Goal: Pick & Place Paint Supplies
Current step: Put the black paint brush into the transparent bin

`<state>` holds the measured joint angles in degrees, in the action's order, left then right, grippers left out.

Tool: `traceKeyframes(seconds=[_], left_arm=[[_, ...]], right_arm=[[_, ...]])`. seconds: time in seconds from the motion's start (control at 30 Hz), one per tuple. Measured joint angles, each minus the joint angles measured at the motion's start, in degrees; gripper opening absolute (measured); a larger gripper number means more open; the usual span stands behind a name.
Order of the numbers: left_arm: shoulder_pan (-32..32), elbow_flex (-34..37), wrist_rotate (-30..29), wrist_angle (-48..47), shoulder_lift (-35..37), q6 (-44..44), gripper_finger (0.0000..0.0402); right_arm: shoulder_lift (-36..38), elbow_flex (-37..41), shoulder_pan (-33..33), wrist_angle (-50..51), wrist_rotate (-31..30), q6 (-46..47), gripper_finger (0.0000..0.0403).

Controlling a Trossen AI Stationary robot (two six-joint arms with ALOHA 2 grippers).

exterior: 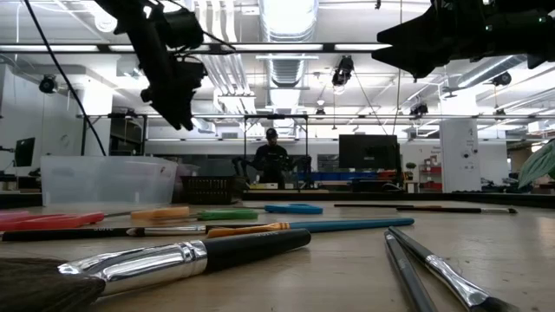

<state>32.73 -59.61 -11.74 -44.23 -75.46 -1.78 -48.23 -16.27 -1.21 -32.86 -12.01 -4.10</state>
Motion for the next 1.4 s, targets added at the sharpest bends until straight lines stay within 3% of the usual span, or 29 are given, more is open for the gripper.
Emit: traceKeyframes(seconds=[0.5,1.17,1.4], left_arm=[[-26.9,0.0,-5.5,4.1,0.0,-12.1,0.0291],[-46.2,0.0,-5.8,4.4,-0.1,-22.7,0.0291],[-52.7,4.3,-5.8,9.6,-0.1,-30.2,0.0291]], right_arm=[[0.0,0.0,0.0,0.0,0.0,0.0,0.0331],[0.0,0.0,0.0,0.0,0.0,0.0,0.0331],[0.0,0.0,0.0,0.0,0.0,0.0,0.0331]])
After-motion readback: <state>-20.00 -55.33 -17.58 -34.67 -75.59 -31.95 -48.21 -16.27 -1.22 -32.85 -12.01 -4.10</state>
